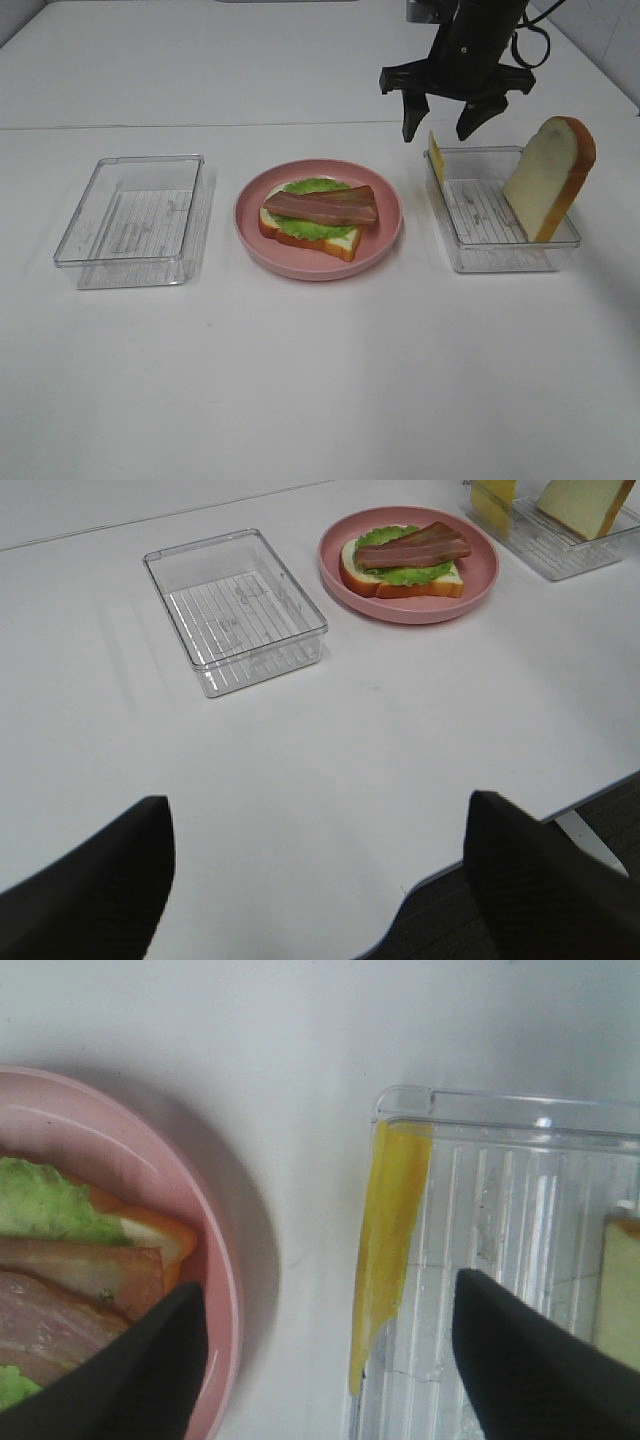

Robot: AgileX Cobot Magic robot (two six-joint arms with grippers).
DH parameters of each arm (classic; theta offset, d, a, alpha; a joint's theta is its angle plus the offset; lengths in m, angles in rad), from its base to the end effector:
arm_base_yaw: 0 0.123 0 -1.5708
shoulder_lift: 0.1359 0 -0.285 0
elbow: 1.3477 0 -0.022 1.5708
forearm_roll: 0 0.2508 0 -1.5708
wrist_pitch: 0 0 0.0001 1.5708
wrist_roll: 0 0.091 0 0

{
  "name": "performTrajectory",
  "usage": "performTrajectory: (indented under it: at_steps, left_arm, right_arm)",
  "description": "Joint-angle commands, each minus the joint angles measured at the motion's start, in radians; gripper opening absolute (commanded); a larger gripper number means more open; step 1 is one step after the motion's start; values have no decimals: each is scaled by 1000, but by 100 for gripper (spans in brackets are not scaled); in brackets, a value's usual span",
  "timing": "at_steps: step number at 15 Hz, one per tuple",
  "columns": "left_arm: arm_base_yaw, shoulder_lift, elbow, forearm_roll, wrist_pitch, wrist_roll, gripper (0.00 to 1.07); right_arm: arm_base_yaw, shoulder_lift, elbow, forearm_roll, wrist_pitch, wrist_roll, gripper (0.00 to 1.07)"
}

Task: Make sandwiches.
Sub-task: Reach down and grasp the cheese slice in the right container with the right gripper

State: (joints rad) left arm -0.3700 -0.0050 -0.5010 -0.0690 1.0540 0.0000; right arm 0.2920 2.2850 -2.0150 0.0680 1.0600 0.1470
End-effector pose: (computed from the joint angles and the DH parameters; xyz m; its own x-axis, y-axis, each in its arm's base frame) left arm -0.0071 -0.0031 0.2782 -0.4275 0.1293 -0.8947 0.3967 0.9162 -0.0572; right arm 0.4715 0.1474 0.2011 -0.9464 -0.0976 -0.3078 -0.1382 0.9839 0.1131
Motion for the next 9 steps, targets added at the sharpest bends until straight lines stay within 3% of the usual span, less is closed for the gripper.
performTrajectory:
  at_steps: [1,9]
  left_arm:
    - [-6,-20,3,1,-10,6,76]
    - [-6,-20,3,1,-10,6,76]
  right_arm:
    - [-9,31,-4,17,-9,-16,64]
    - [-10,69,-4,-22,-1,16,47]
